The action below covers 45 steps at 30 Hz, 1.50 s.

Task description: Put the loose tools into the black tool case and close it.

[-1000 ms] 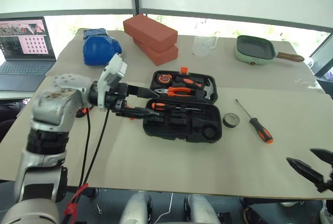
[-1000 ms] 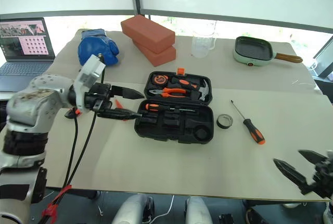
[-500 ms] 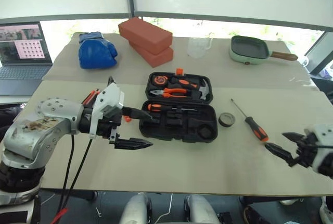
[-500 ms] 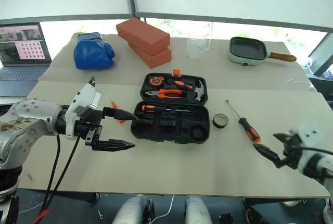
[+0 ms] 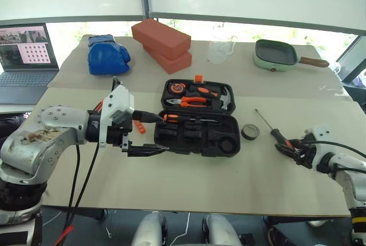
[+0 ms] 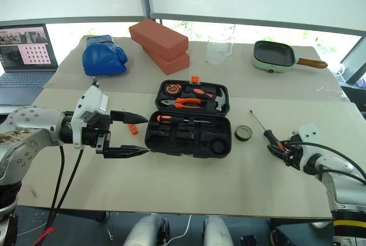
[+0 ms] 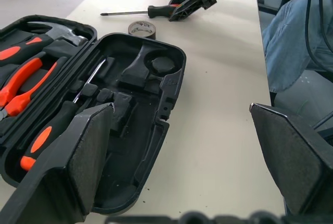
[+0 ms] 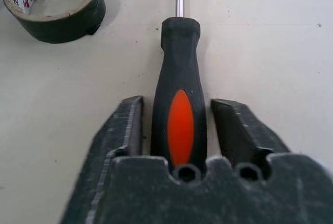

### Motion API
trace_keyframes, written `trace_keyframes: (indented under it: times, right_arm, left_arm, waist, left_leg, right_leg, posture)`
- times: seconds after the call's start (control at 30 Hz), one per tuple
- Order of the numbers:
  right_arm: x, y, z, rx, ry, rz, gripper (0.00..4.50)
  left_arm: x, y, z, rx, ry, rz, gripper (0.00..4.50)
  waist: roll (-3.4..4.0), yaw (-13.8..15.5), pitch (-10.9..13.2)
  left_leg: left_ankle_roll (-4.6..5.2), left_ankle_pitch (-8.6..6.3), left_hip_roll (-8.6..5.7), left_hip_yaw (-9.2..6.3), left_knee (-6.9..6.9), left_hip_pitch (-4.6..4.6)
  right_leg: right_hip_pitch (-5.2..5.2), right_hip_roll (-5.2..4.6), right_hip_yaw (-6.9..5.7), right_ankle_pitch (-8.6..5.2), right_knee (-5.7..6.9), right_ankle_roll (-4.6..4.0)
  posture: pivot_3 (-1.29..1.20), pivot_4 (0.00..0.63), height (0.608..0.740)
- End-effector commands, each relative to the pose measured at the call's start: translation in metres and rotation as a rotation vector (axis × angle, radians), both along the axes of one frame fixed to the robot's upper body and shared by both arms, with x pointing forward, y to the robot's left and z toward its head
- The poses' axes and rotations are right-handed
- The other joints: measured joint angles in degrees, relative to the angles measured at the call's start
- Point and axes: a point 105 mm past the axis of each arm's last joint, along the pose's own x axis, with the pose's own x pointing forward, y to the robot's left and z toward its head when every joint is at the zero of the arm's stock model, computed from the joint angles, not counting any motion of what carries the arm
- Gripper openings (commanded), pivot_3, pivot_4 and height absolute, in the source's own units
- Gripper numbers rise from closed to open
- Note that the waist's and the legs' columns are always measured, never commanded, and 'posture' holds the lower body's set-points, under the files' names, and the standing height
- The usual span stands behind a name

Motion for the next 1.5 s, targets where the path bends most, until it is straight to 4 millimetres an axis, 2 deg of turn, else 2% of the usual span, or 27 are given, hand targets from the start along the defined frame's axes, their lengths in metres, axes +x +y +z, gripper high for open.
trace_keyframes:
  times: [0.03,0.13,0.2,0.27,0.33,0.43,0.57,0.67,0.8,1.0,1.2,1.27,1.3,1.5]
  right_arm:
    - [-0.005,-0.004,0.019,0.006,-0.06,0.023,1.05]
    - [0.002,0.011,0.044,0.019,-0.132,0.114,1.06]
    - [0.012,0.03,0.065,0.023,-0.19,0.21,1.06]
    - [0.019,0.057,0.087,0.055,-0.237,0.339,1.06]
    - [0.021,0.087,0.1,0.065,-0.246,0.502,1.06]
    - [0.023,0.12,0.099,-0.028,-0.23,0.721,1.06]
    - [0.038,0.156,0.081,-0.203,-0.214,0.947,1.06]
    - [0.048,0.167,0.071,-0.294,-0.203,1.037,1.06]
    - [0.064,0.171,0.066,-0.327,-0.212,1.04,1.06]
    - [0.073,0.17,0.067,-0.343,-0.219,1.048,1.06]
    - [0.067,0.175,0.062,-0.323,-0.201,1.082,1.06]
    - [0.067,0.18,0.066,-0.301,-0.226,1.069,2.07]
    - [0.067,0.181,0.069,-0.288,-0.238,1.063,2.28]
    - [0.066,0.19,0.09,-0.172,-0.293,1.007,4.37]
  left_arm:
    - [0.001,0.006,0.007,-0.007,-0.048,0.032,4.5]
    - [0.001,0.018,-0.001,-0.001,-0.01,0.083,4.5]
    - [-0.002,0.028,-0.008,0.028,0.003,0.114,4.5]
    - [-0.007,0.033,-0.011,0.036,0.015,0.124,4.5]
    - [-0.01,0.032,-0.011,0.028,0.019,0.123,4.5]
    - [-0.011,0.03,-0.009,0.012,0.014,0.128,4.5]
    - [-0.008,0.03,-0.009,0.013,-0.004,0.149,4.5]
    - [-0.01,0.031,-0.008,0.017,-0.012,0.159,4.5]
    - [-0.012,0.032,-0.007,0.019,-0.027,0.175,4.5]
    - [-0.01,0.03,0.001,-0.013,-0.044,0.195,4.5]
    - [-0.004,0.029,0.001,0.001,-0.068,0.192,4.5]
    - [-0.002,0.028,0.001,0.0,-0.07,0.189,4.5]
    - [-0.002,0.028,0.001,-0.002,-0.07,0.188,4.5]
    - [0.002,0.027,0.001,-0.003,-0.075,0.184,4.5]
  waist:
    - [0.0,0.2,0.0]
    - [0.05,0.0,0.0]
    - [0.15,-0.8,0.1]
    - [0.26,-1.5,0.2]
    - [0.29,-1.5,0.2]
    - [0.27,-1.0,0.2]
    - [0.21,-0.5,0.3]
    - [0.21,-0.4,0.3]
    - [0.2,-0.5,0.4]
    - [0.22,-0.7,0.4]
    - [0.23,-1.0,0.4]
    - [0.23,-1.0,0.4]
    - [0.23,-1.1,0.4]
    - [0.24,-1.0,0.4]
  left_leg:
    - [0.0,0.0,0.0,-0.01,0.0,-0.01]
    - [0.0,0.0,0.02,0.01,-0.03,-0.02]
    - [0.0,0.0,0.05,0.03,-0.04,0.0]
    - [-0.01,0.0,0.07,0.09,-0.06,0.02]
    - [-0.01,0.01,0.11,0.08,-0.09,0.04]
    - [-0.03,0.0,0.15,0.02,-0.12,0.03]
    - [-0.02,-0.01,0.06,0.01,-0.07,-0.1]
    - [-0.01,-0.01,0.02,0.03,-0.05,-0.15]
    - [-0.03,0.0,0.03,0.03,-0.07,-0.23]
    - [-0.06,0.01,0.04,0.02,-0.1,-0.22]
    - [-0.08,0.02,0.06,0.03,-0.12,-0.2]
    - [-0.08,0.02,0.05,0.03,-0.12,-0.2]
    - [-0.09,0.02,0.05,0.03,-0.12,-0.2]
    - [-0.1,0.02,0.07,0.03,-0.13,-0.21]
  right_leg:
    - [0.0,0.0,-0.01,0.0,-0.01,0.0]
    - [-0.04,0.01,0.0,0.0,0.0,0.0]
    - [-0.06,0.02,0.02,0.0,0.02,-0.01]
    - [-0.11,0.03,0.11,0.01,0.04,-0.02]
    - [-0.13,0.07,0.1,-0.01,0.06,-0.06]
    - [-0.15,0.09,-0.04,-0.04,0.05,-0.12]
    - [-0.17,-0.04,-0.11,-0.01,0.0,-0.05]
    - [-0.19,-0.06,-0.1,0.0,0.0,-0.03]
    - [-0.32,-0.06,-0.11,0.01,0.03,-0.04]
    - [-0.34,-0.05,-0.12,0.01,0.05,-0.06]
    - [-0.34,-0.04,-0.12,0.01,0.08,-0.08]
    - [-0.34,-0.04,-0.12,0.02,0.07,-0.08]
    - [-0.34,-0.04,-0.11,0.02,0.08,-0.08]
    - [-0.38,-0.04,-0.11,0.02,0.09,-0.09]
  posture:
    - [0.0,0.15,0.738]
    - [0.0,0.15,0.738]
    - [0.0,0.15,0.738]
    - [0.0,0.15,0.738]
    - [0.0,0.15,0.738]
    - [0.0,0.15,0.738]
    - [0.0,0.15,0.738]
    - [0.0,0.15,0.738]
    - [0.0,0.15,0.738]
    - [0.0,0.15,0.738]
    - [0.0,0.15,0.738]
    - [0.0,0.15,0.738]
    - [0.0,0.15,0.738]
    - [0.0,0.15,0.738]
